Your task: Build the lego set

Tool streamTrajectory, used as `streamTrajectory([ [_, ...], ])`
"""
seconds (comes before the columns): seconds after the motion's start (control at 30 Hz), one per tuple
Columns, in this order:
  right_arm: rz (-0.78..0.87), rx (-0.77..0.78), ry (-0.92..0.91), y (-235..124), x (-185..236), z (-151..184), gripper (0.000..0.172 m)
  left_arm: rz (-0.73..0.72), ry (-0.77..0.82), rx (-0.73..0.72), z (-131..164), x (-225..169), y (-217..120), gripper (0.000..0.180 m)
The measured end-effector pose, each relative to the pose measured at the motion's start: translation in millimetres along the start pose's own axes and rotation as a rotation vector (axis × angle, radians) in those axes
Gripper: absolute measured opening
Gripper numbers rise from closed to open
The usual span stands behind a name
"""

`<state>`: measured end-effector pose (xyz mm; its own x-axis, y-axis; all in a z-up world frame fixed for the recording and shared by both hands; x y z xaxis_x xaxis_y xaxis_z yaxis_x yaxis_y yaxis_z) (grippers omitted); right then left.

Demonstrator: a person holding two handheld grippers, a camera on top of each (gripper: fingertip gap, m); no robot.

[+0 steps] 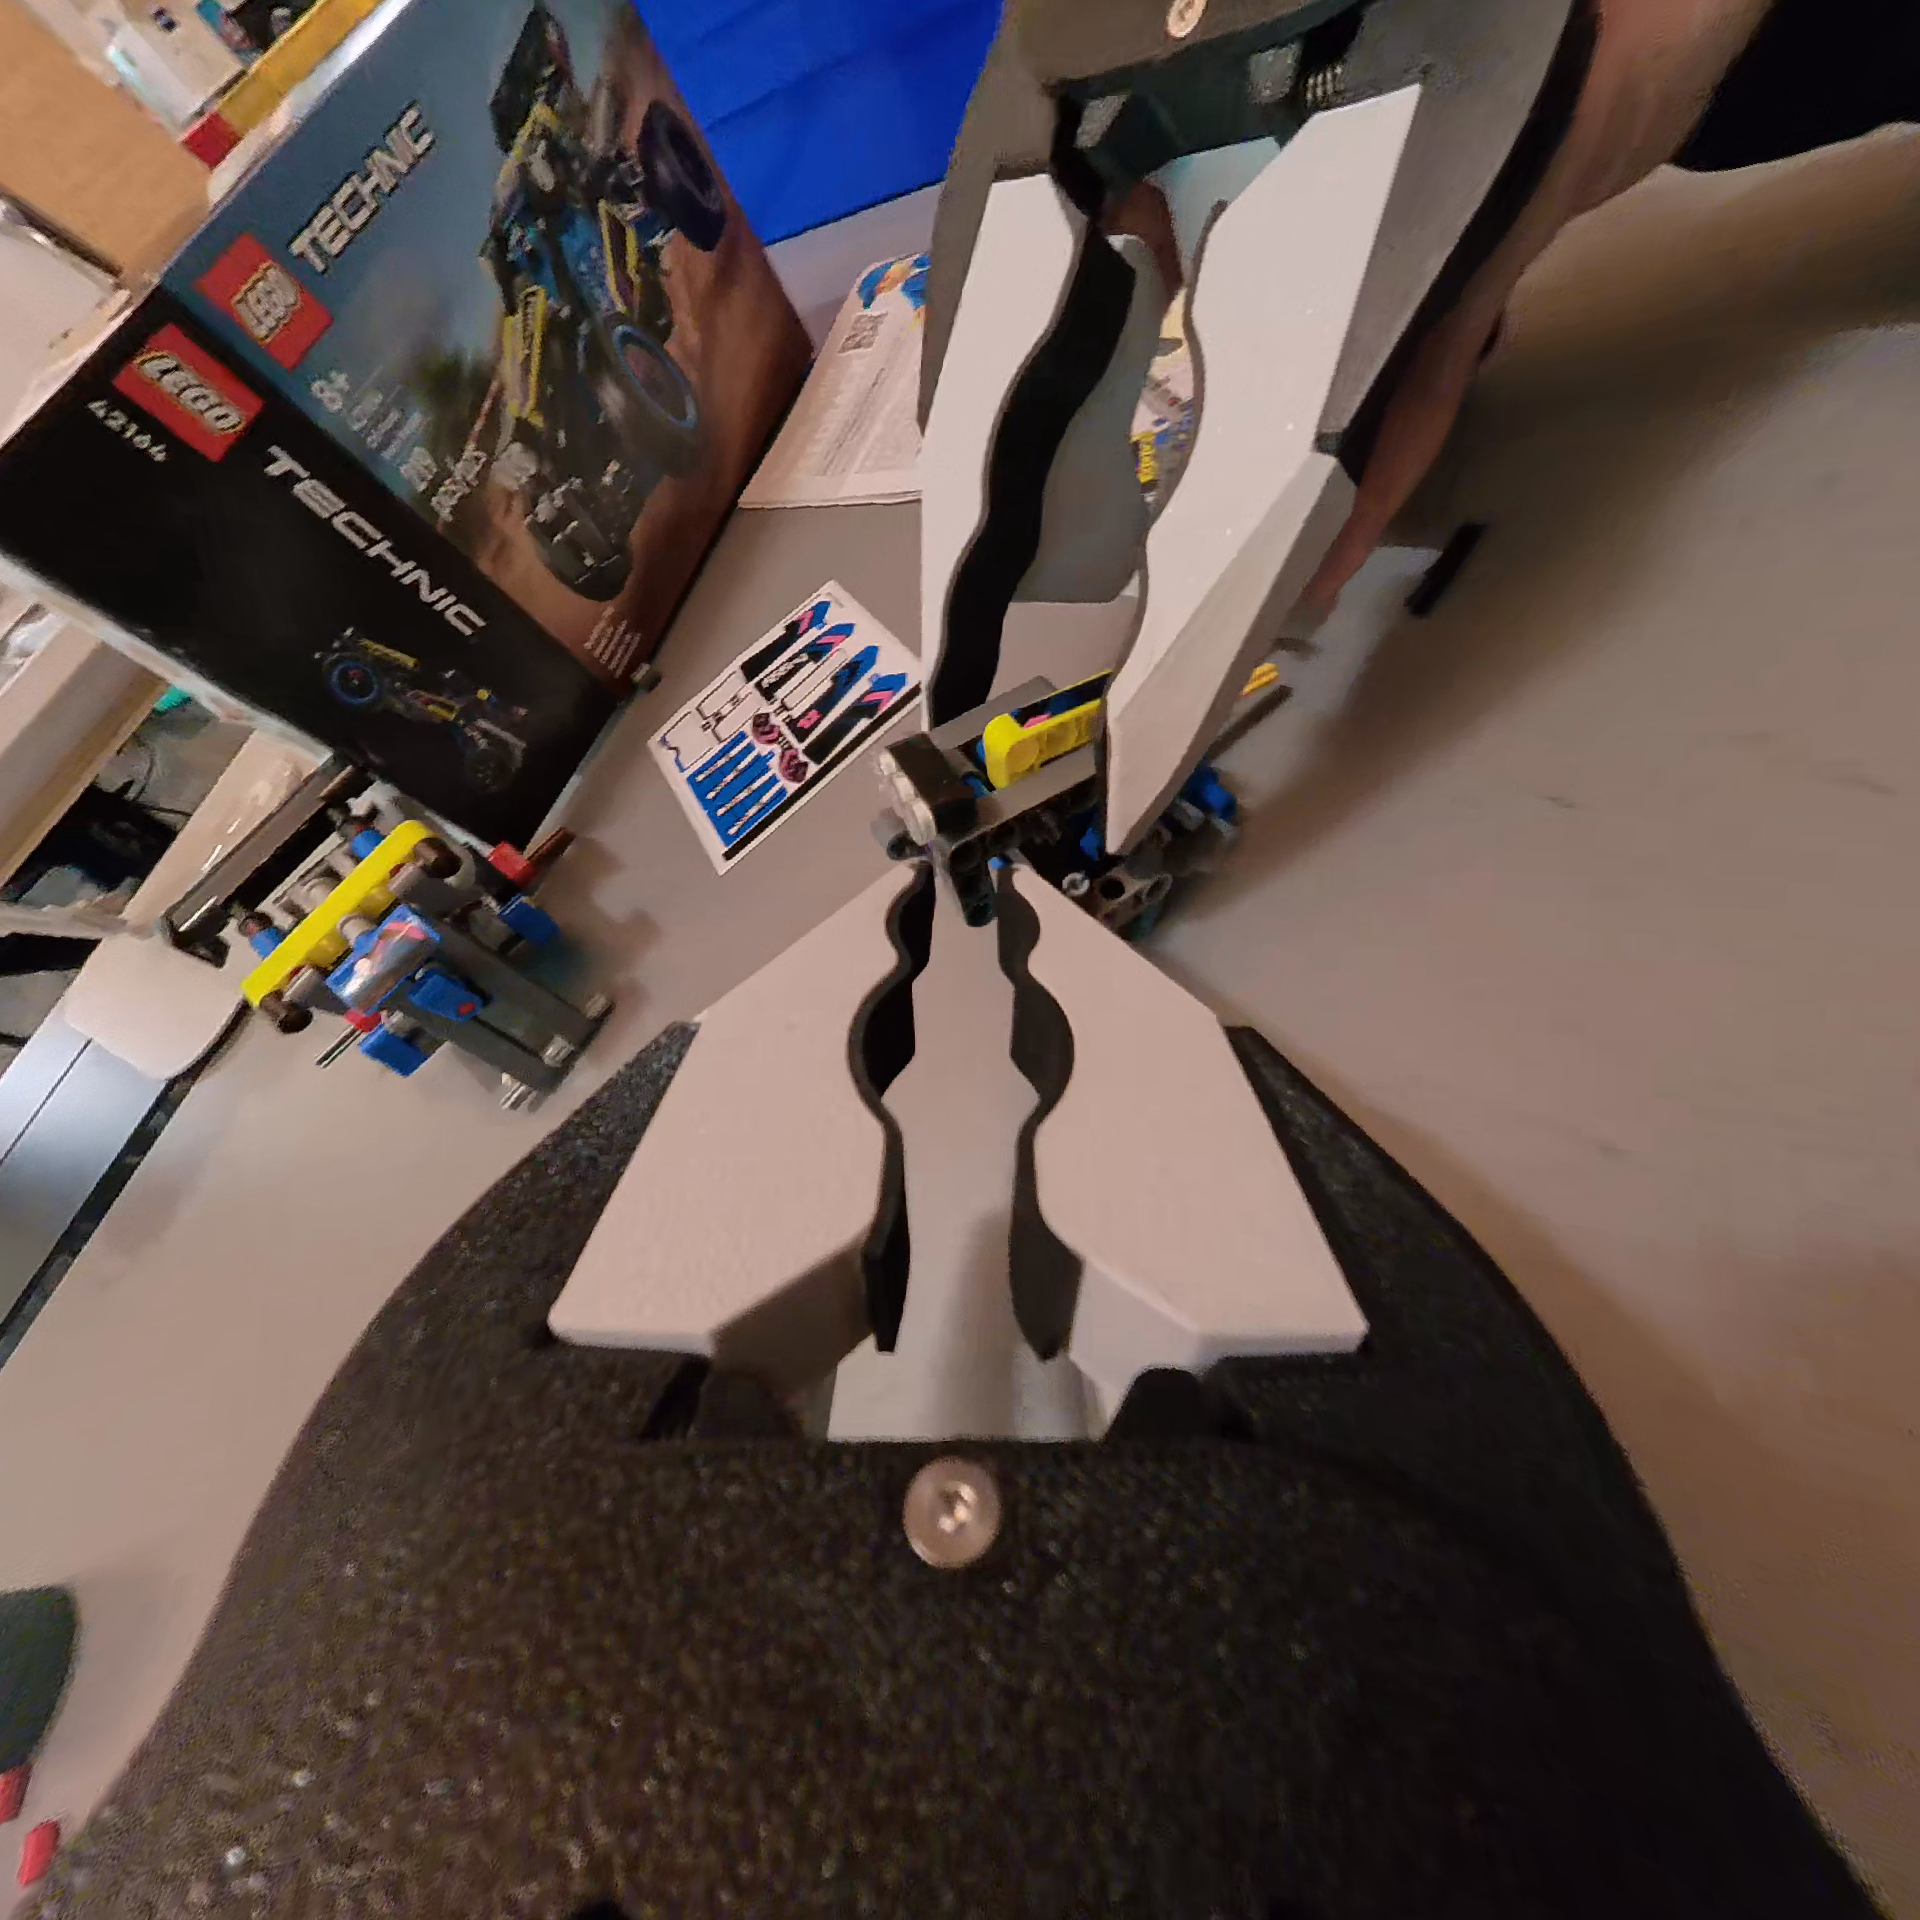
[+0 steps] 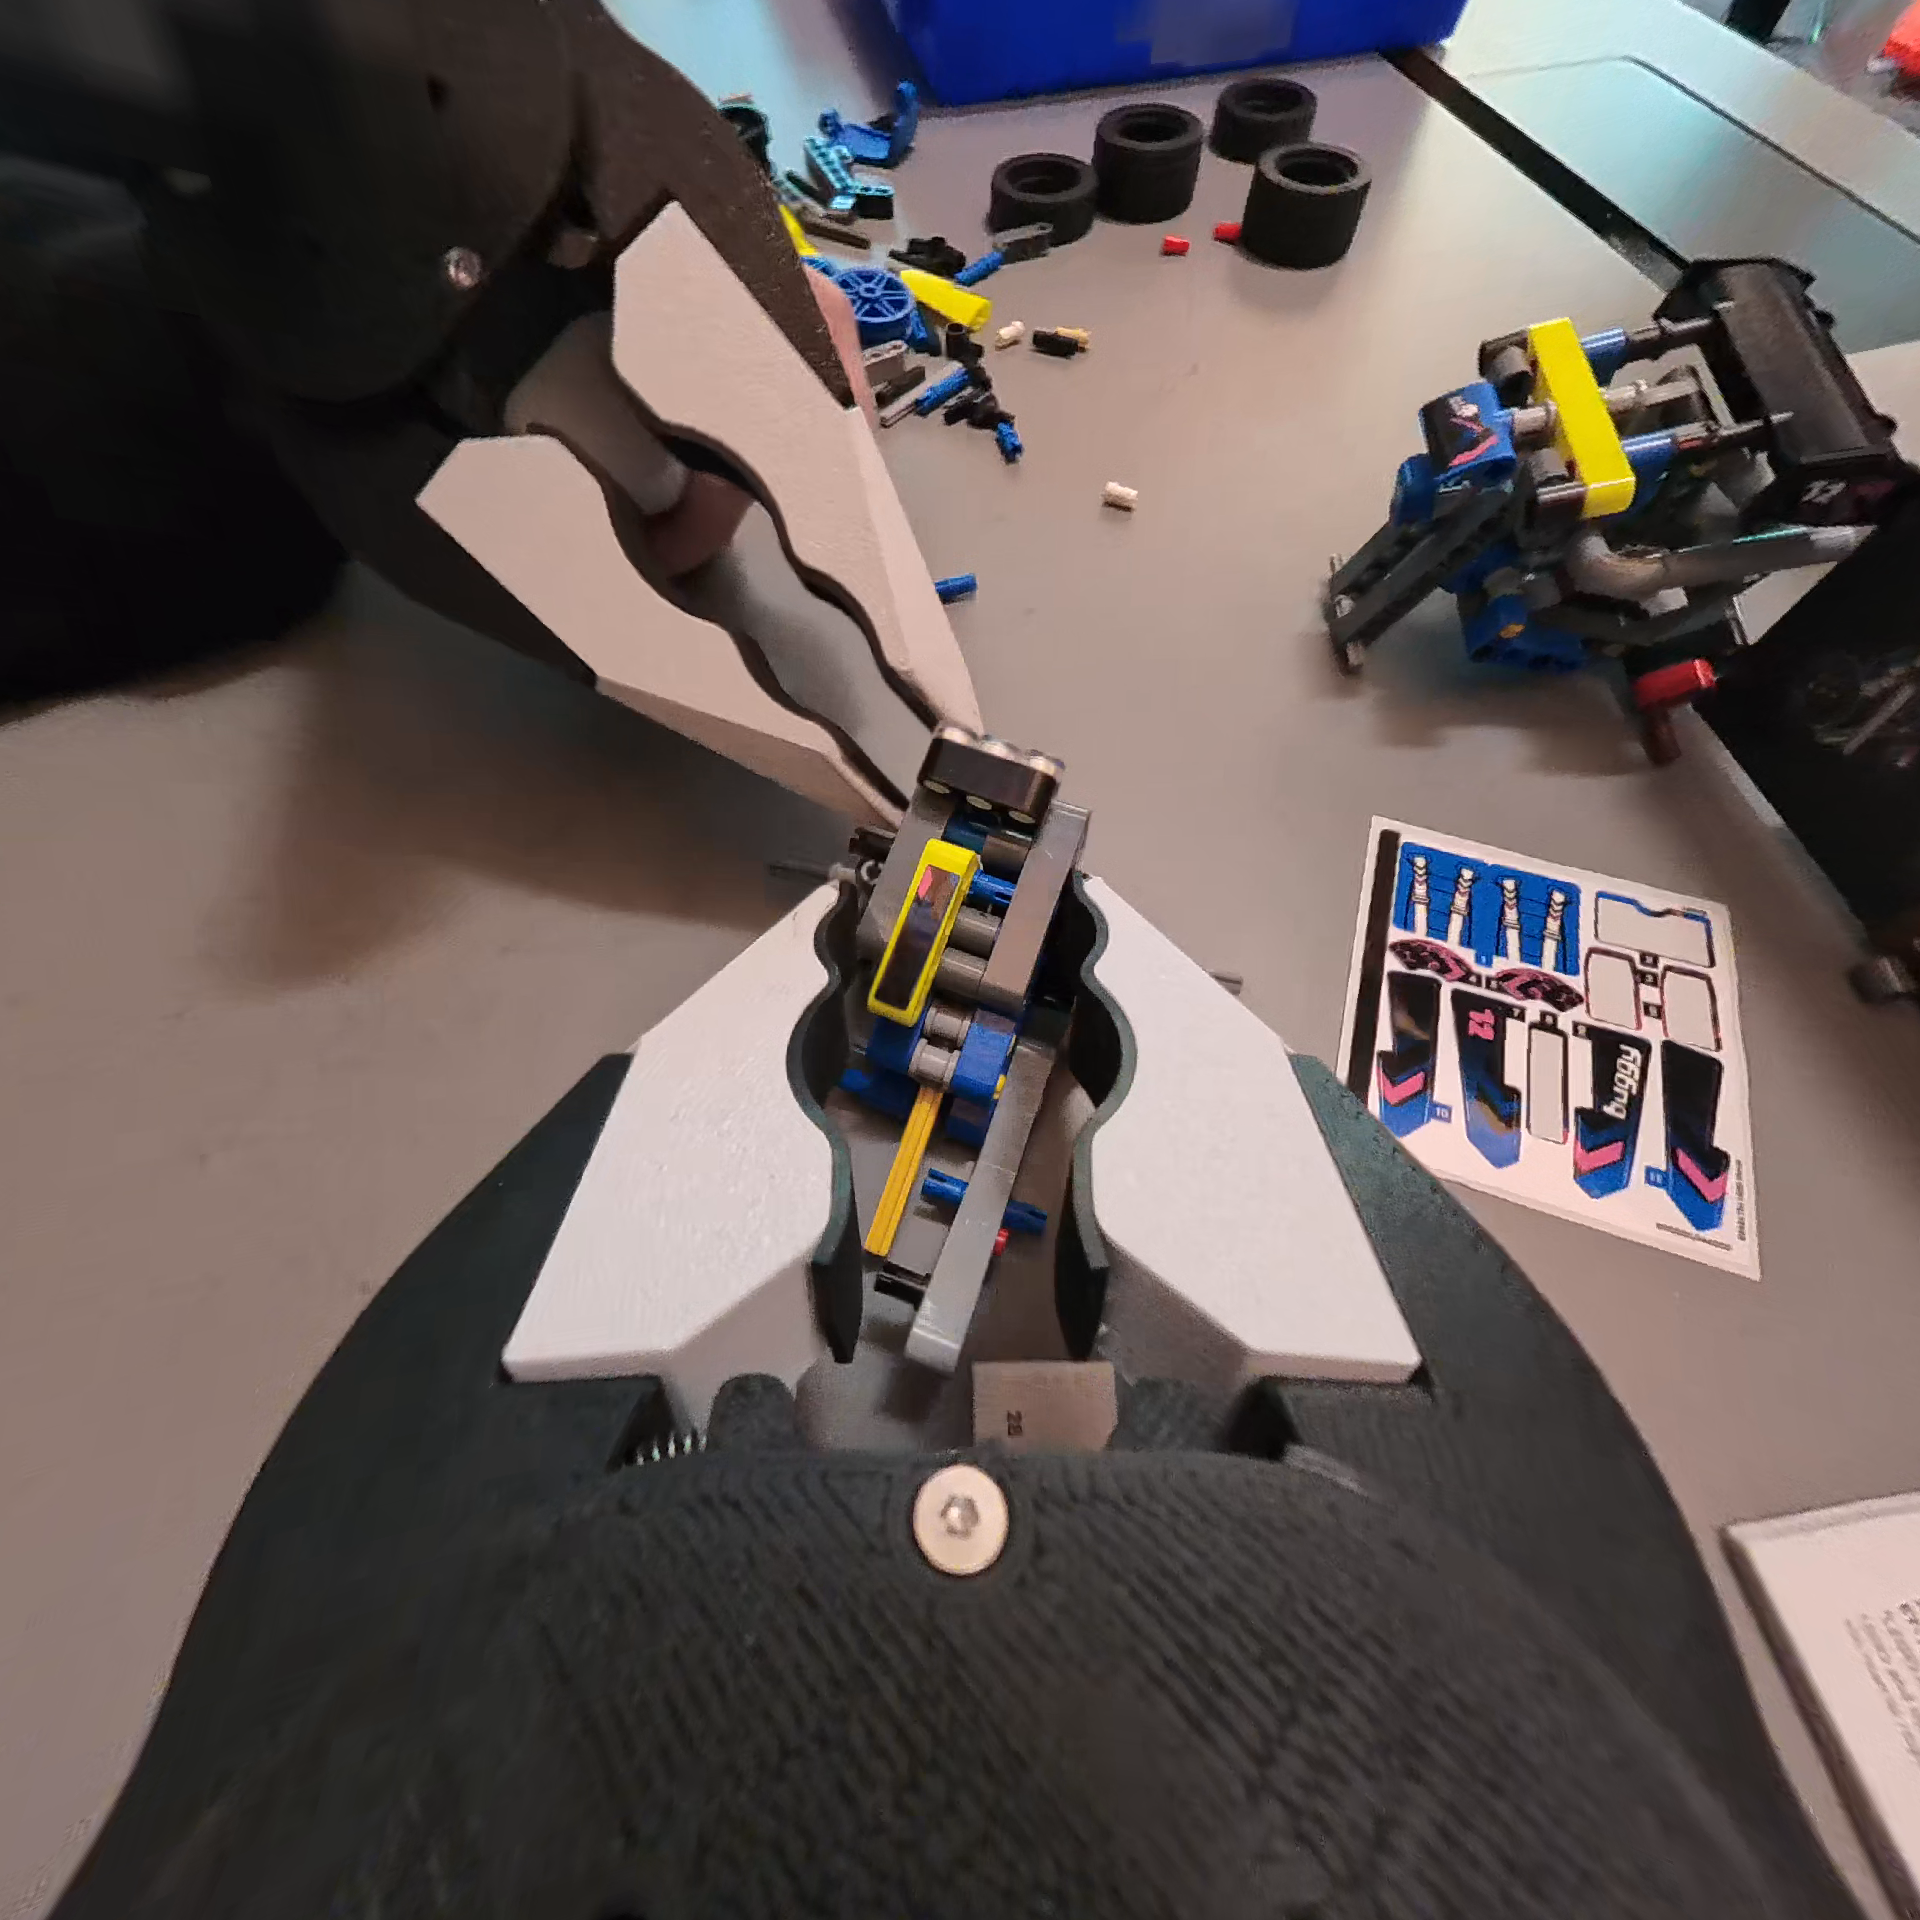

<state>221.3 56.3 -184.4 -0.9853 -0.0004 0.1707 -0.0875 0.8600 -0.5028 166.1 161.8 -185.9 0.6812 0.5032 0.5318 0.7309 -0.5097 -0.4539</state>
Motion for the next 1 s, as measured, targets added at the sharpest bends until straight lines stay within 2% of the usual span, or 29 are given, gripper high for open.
streamTrajectory([
  [0.13, -0.050, 0.003, -0.053, -8, 4, 5, 0.037, 0.018, -0.016, -0.007, 0, -3, -4, 0.019],
  [0.23, -0.086, -0.016, -0.143, -14, 10, 6, 0.036, 0.063, -0.071, -0.076, -5, -5, -12, 0.026],
  [0.4, -0.153, -0.235, -0.383, -27, 29, -7, 0.036, 0.134, -0.127, -0.250, -18, -9, -35, 0.044],
  [0.5, -0.212, -0.321, -0.420, -30, 41, -14, 0.037, 0.119, -0.092, -0.291, -29, -7, -47, 0.048],
  [0.63, -0.236, -0.334, -0.465, -26, 51, -16, 0.037, 0.150, -0.117, -0.397, -50, -6, -64, 0.044],
  [0.8, -0.286, -0.443, -0.475, -37, 62, -27, 0.036, 0.124, -0.071, -0.317, -49, -1, -75, 0.044],
  [1.0, -0.281, -0.502, -0.569, -52, 77, -39, 0.036, 0.189, -0.062, -0.429, -67, -7, -89, 0.038],
])
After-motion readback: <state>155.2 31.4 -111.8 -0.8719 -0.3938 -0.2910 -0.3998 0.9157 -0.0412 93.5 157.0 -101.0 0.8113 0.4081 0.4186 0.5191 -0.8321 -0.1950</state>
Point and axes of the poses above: each gripper's, where its closed fingertips meet, y out along the fingers, z out of its underside, x = y × z across the jaws, the point moved 7 cm from there along -y, back along the fingers, and after that the axes turned 10 degrees about y, right-handed, at the moved point
